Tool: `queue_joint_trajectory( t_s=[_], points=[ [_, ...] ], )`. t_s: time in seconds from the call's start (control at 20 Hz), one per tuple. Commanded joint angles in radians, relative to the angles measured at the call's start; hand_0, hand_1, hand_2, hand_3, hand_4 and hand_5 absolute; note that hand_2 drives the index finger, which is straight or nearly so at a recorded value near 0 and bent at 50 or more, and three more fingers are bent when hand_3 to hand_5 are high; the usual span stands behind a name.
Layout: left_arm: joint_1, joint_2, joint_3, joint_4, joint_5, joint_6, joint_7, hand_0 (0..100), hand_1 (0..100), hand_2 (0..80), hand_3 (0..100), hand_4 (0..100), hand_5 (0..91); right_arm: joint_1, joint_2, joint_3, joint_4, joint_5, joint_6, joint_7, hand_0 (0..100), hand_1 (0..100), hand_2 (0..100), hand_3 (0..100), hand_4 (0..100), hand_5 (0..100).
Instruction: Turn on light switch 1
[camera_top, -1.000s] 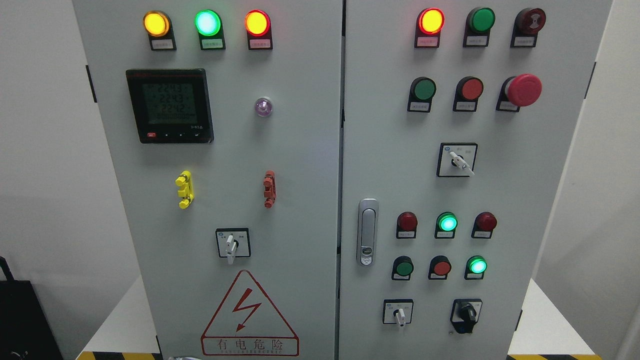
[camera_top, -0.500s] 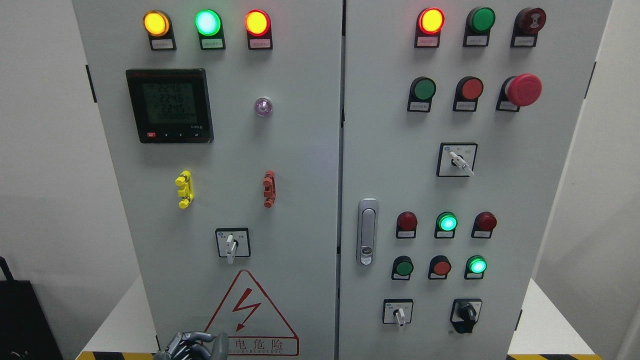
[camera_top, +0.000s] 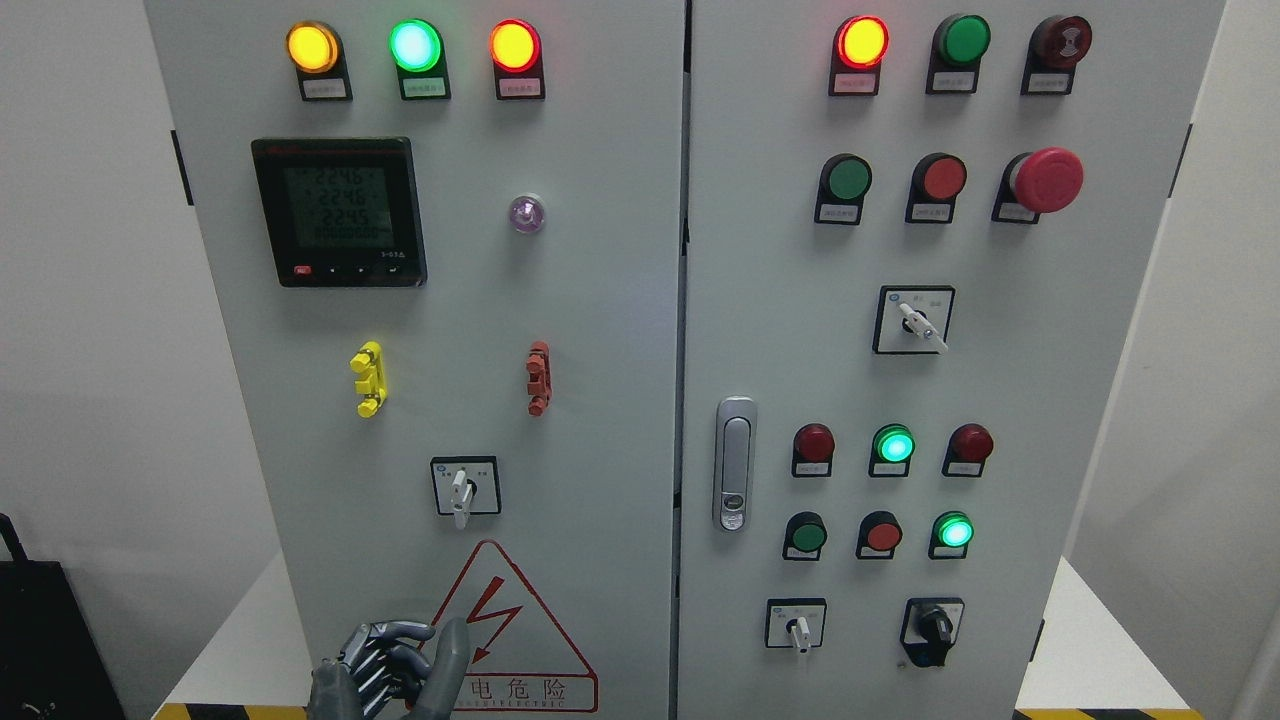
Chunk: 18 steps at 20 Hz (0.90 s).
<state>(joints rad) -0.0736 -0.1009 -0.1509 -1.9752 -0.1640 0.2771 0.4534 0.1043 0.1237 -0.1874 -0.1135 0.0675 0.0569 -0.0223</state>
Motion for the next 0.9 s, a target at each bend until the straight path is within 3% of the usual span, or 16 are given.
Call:
queue_joint_trajectory(
  t_s=[0.0,0.85],
  points=[
    [-0.038,-0.011,-0.035,-0.004,0.0,0.016,0.007,7,62,52.5,84,87,76.4,0.0,0.001,0.0,0.0,0.0,0.0,0.001,0,0,0,0,0,0],
    [-0.146,-0.023,-0.035,-0.001,-0.003,0.139,0.045,9,66,50.1,80,85,75.1,0.0,0.001,0.0,0.0,0.0,0.0,0.001,0,0,0,0,0,0]
  ],
)
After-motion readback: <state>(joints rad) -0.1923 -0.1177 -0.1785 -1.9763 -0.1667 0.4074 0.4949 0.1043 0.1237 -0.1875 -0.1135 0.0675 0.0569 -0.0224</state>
